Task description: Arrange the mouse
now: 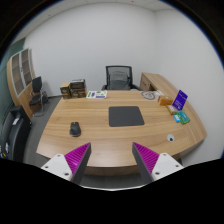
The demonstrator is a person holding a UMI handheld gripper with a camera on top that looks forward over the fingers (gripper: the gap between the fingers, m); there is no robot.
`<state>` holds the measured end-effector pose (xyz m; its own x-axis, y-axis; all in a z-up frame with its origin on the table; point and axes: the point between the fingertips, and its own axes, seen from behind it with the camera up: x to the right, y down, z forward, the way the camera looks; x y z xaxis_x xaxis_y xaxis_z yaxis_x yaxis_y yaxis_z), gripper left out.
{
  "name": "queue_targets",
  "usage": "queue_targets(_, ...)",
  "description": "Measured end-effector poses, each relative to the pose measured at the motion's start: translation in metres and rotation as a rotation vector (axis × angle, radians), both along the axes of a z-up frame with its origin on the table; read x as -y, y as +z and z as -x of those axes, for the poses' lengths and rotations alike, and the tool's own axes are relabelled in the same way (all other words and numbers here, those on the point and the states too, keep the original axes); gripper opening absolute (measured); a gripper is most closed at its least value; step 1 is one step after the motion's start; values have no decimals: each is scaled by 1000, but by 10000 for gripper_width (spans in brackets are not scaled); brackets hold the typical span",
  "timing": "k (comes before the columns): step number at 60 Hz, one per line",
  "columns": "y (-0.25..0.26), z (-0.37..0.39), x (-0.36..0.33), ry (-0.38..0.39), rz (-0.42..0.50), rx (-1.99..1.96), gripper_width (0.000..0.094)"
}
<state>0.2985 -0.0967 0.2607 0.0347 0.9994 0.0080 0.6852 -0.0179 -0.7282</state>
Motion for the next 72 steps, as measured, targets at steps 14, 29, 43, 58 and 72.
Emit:
queue_targets(14,-24,21,56,85,22,-21,862)
queue_targets(29,-60,53,136,187,38,-58,860)
queue_targets(43,-110,92,196,250,12,-72,861)
queue_targets(58,-162,146,229,225,-5,-78,861)
queue_targets(72,-211,195,240,197,-32,-74,860)
